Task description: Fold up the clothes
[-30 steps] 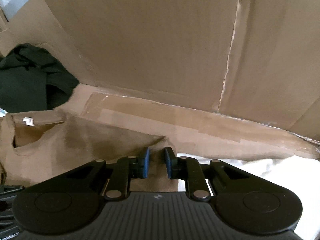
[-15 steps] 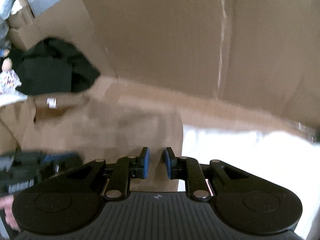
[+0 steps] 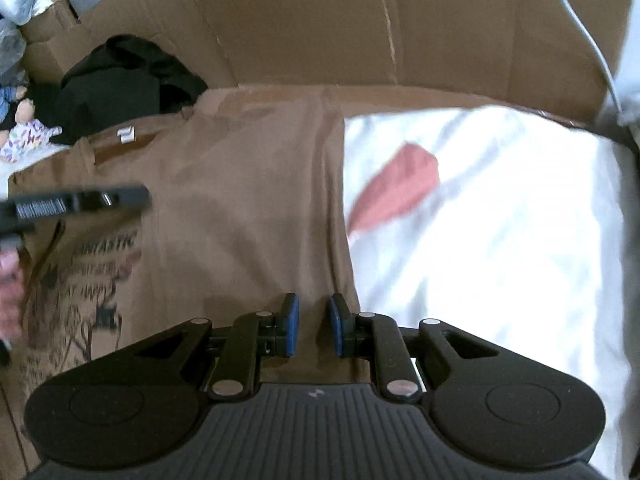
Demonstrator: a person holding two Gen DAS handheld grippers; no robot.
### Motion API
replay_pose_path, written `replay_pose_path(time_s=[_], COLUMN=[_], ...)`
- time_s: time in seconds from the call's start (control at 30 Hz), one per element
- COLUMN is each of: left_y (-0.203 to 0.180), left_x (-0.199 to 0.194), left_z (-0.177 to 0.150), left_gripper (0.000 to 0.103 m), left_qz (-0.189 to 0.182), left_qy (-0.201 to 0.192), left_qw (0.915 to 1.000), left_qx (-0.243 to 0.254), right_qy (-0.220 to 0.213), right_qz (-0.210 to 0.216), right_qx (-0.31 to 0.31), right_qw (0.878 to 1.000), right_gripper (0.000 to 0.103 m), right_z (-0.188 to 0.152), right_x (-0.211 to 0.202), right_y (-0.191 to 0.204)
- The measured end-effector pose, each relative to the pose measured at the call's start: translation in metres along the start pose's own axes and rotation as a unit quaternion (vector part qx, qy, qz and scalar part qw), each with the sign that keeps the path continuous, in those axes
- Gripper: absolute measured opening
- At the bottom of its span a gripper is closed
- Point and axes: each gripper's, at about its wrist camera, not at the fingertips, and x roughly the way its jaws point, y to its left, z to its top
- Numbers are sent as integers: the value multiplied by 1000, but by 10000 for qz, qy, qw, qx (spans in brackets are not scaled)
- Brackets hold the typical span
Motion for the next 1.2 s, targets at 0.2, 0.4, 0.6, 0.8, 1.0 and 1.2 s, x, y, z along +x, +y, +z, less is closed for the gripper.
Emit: replay_pose_path(time_s=[0.2,0.4,0.6,0.8,1.0,1.2], left_y=[8,11,22,44,44,36], left_x=[-51,-98,-152,-219,-287,-340], left_z=[16,28,59,77,47,9], left_gripper=[49,56,57,57,57,59], left_qz=[252,450,730,836,659,860], left_qy=[-355,-538,-737,-935,-1009,-782], left_qw=[9990,9972,9912,9908,9923,9931], left_qx=[-32,252,826,511,-297,-149], right_qy=[19,-206,-347,-559,-619,-744], right_qz=[-75,-58,-186,-211,146,270], right_qx=[125,271,428,537,589,538], right_qw=[9999,9994,9983,9968,9962,9954], right_gripper=[18,19,19,20,25,26], right_z=[-22,-36,-43,-33,-28,-40], right_x=[-29,-68,-105,-140,-180,-202], right_y=[0,6,5,0,-3,4])
